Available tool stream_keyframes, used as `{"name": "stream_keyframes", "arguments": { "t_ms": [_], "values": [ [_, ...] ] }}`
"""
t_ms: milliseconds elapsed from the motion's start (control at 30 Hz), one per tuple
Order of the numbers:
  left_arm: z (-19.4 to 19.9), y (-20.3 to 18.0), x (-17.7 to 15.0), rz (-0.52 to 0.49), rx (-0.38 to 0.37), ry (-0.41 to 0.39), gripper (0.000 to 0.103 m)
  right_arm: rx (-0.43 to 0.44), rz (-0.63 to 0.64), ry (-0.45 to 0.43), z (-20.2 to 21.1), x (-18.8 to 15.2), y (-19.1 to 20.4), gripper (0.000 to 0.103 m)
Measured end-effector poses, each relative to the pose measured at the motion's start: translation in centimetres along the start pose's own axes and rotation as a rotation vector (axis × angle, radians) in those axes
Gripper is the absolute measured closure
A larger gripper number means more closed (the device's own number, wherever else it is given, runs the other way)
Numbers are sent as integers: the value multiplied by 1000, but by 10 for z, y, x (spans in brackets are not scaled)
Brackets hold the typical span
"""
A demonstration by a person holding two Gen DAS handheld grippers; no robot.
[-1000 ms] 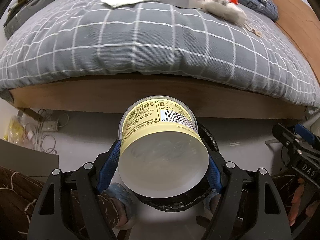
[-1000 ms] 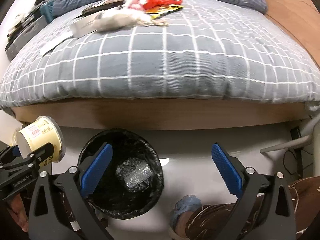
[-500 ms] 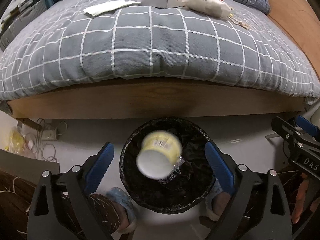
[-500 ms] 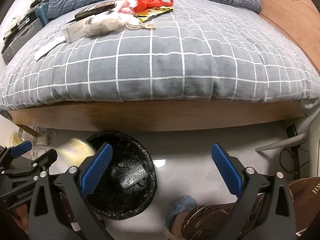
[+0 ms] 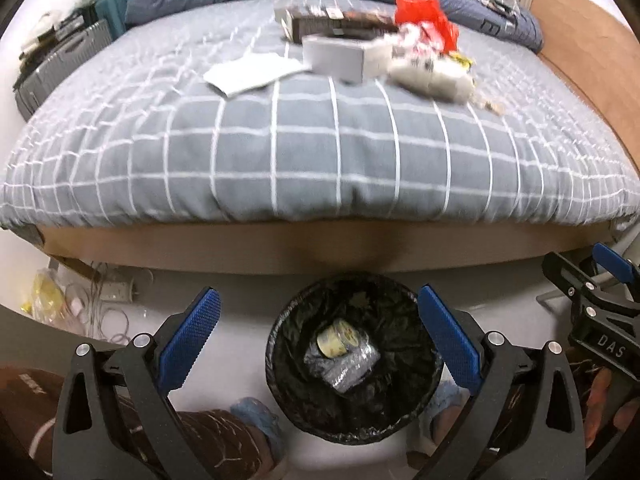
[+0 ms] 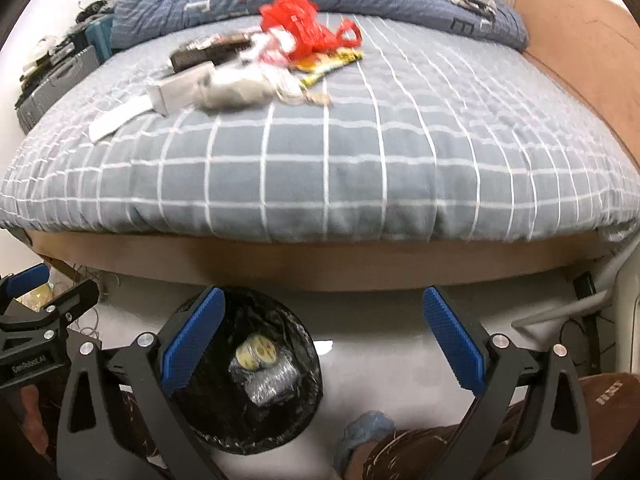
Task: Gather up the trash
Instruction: 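Move both tools back toward the trash on the bed, then grasp the white tissue with the left tool while the right tool grasps the white plastic bag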
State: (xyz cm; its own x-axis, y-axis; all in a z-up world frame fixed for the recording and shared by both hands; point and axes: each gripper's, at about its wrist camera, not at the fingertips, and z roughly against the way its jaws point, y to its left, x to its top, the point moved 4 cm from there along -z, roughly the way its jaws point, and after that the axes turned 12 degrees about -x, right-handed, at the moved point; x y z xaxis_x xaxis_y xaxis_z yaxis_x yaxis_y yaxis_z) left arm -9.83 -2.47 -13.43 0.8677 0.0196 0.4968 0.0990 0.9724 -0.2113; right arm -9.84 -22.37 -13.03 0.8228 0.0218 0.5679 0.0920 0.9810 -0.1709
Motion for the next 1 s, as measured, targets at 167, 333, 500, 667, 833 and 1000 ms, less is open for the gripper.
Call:
{"name": "stream_keyframes", "arguments": {
  "t_ms": [167,333,500,667,833,1000],
  "values": [
    [17,9,11,9,4,-32,6,13,24,-76,21,14,5,8],
    [39,19,28,14,5,-76,6,25,27,-118,35,34,6,8],
    [57,25,53,2,30,-128,6,27,50,-169,50,62,11,8],
    [62,36,84,28,19,-158,6,36,60,-202,52,90,16,8],
    [60,43,108,35,25,-169,6,47,54,-220,44,122,21,8],
    [47,51,133,34,28,-165,6,70,52,-225,27,147,31,8]
  ]
}}
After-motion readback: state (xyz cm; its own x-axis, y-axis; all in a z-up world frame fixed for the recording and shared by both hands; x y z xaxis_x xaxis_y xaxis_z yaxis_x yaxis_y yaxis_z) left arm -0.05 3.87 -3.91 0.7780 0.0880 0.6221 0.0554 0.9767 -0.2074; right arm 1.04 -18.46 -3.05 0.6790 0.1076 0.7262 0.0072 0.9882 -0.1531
